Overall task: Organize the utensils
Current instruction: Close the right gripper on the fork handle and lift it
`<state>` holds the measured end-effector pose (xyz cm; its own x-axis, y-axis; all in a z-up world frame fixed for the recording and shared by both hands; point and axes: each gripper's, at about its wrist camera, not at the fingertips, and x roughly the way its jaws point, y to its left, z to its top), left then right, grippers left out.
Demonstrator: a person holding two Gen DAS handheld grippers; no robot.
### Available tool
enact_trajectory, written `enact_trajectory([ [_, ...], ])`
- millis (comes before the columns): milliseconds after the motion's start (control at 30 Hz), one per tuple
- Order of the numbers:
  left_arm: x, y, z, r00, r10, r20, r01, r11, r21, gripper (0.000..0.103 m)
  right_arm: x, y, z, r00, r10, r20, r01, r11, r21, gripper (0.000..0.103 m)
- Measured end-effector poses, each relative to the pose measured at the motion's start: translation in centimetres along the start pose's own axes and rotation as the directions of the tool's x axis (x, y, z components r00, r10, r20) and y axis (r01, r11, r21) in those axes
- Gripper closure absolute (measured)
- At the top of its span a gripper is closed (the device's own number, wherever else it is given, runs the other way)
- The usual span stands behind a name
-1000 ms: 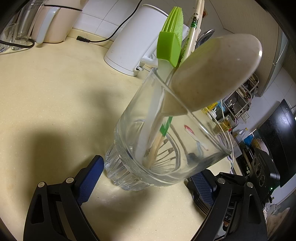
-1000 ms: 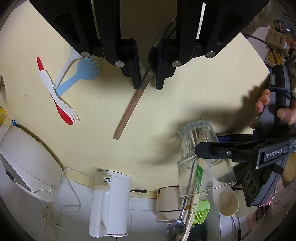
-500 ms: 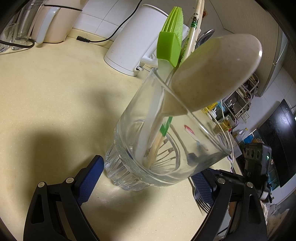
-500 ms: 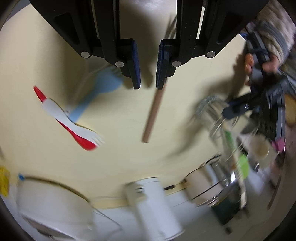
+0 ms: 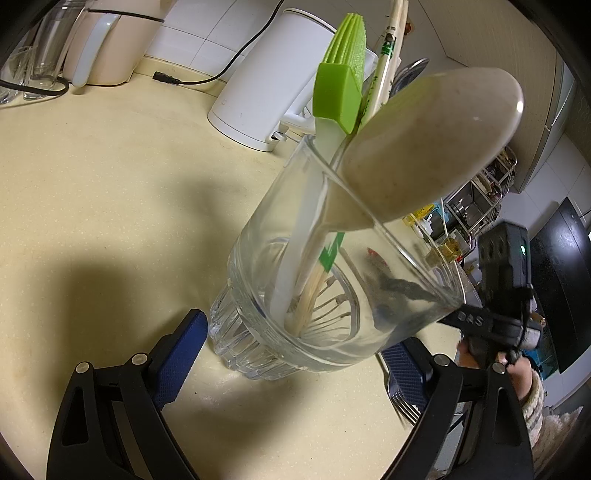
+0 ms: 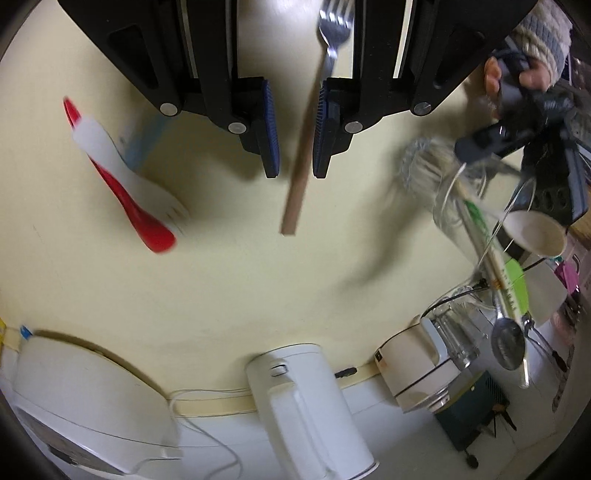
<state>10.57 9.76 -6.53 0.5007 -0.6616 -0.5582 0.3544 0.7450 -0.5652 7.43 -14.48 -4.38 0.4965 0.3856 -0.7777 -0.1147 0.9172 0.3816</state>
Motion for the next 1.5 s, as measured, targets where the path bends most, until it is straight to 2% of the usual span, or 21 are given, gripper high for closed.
enact_trajectory([
  [200, 0.0, 0.0, 0.0, 1.000, 0.000, 0.000, 0.000, 1.000, 0.000, 0.009, 2.6, 1.7, 1.5, 0.998, -0.057, -0.024, 0.056, 0.997, -0.057, 0.084],
  [333, 0.0, 0.0, 0.0, 1.000, 0.000, 0.000, 0.000, 1.000, 0.000, 0.009, 3.9, 2.0, 1.9, 0.990, -0.139, -0.029, 0.136, 0.987, -0.086, 0.085],
  [400, 0.0, 0.0, 0.0, 1.000, 0.000, 0.000, 0.000, 1.000, 0.000, 0.009, 4.4, 1.9, 2.0, 0.989, -0.143, -0.035, 0.139, 0.985, -0.101, 0.084],
  [633, 0.0, 0.0, 0.0, 1.000, 0.000, 0.000, 0.000, 1.000, 0.000, 0.009, 5.1, 3.7, 1.4, 0.979, -0.203, 0.013, 0.200, 0.950, -0.240, 0.084],
  [900, 0.0, 0.0, 0.0, 1.000, 0.000, 0.000, 0.000, 1.000, 0.000, 0.009, 5.2, 3.6, 1.1, 0.979, -0.197, 0.054, 0.204, 0.945, -0.256, 0.083],
  [1133, 0.0, 0.0, 0.0, 1.000, 0.000, 0.000, 0.000, 1.000, 0.000, 0.009, 5.3, 3.9, 1.3, 0.979, -0.198, 0.055, 0.205, 0.941, -0.269, 0.084],
  [1233, 0.0, 0.0, 0.0, 1.000, 0.000, 0.000, 0.000, 1.000, 0.000, 0.009, 5.3, 3.9, 1.3, 0.982, -0.181, 0.051, 0.188, 0.946, -0.265, 0.089],
  [1500, 0.0, 0.0, 0.0, 1.000, 0.000, 0.000, 0.000, 1.000, 0.000, 0.009, 5.2, 3.3, 1.3, 0.988, -0.149, 0.046, 0.156, 0.960, -0.231, 0.092],
])
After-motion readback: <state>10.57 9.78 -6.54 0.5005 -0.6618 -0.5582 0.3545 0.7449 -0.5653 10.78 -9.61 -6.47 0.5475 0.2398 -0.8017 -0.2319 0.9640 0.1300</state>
